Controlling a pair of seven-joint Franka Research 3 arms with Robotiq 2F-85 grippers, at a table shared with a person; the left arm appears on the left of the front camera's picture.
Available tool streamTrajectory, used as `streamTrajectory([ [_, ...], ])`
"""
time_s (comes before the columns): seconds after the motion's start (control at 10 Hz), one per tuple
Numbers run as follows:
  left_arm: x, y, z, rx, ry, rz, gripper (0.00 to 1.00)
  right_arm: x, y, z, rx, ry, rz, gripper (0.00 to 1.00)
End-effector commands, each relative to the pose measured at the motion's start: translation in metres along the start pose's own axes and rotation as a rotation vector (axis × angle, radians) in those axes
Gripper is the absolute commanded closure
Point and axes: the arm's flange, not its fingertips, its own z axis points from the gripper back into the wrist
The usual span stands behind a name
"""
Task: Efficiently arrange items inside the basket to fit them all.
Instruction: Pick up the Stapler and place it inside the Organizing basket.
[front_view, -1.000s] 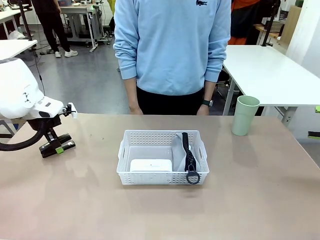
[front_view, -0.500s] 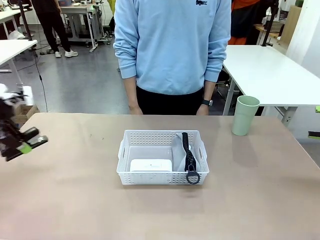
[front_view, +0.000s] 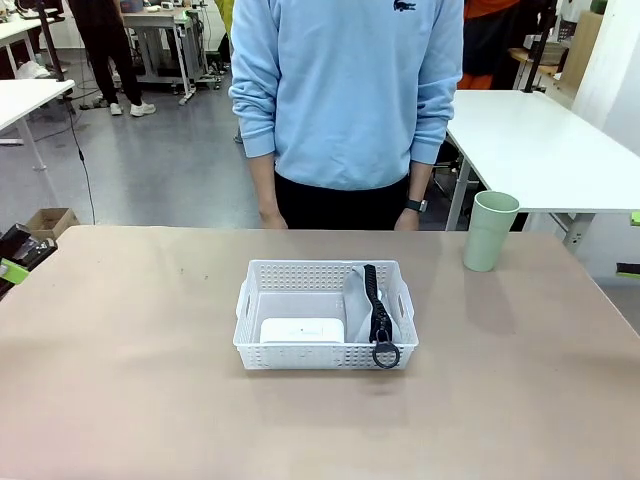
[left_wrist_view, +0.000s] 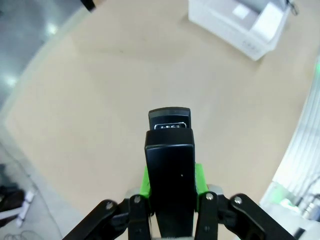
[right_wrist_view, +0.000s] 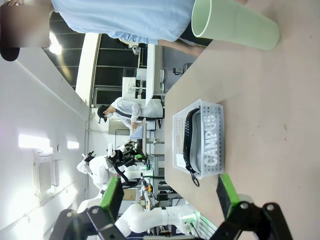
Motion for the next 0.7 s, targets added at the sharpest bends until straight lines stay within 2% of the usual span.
streamTrajectory([
  [0.0,0.006,-0.006,-0.001,-0.007,0.041,-0.055,1.0,-0.001,0.003,0.001,0.006,-0.003,-0.006,0.0],
  [0.2,0.006,-0.006,-0.001,-0.007,0.041,-0.055,1.0,-0.001,0.003,0.001,0.006,-0.003,-0.006,0.0],
  [0.3,0.007,-0.005,-0.004,-0.006,0.033,-0.036,0.63,-0.001,0.003,0.001,0.006,-0.003,-0.006,0.0],
  [0.4,0.015,-0.024,-0.002,0.046,0.07,-0.063,0.63,-0.001,0.003,0.001,0.006,-0.003,-0.006,0.0],
  [0.5,0.048,-0.049,0.004,0.047,-0.004,-0.154,0.63,-0.001,0.003,0.001,0.006,-0.003,-0.006,0.0],
  [0.6,0.109,-0.086,-0.002,0.087,0.045,-0.275,0.63,-0.001,0.003,0.001,0.006,-0.003,-0.006,0.0],
])
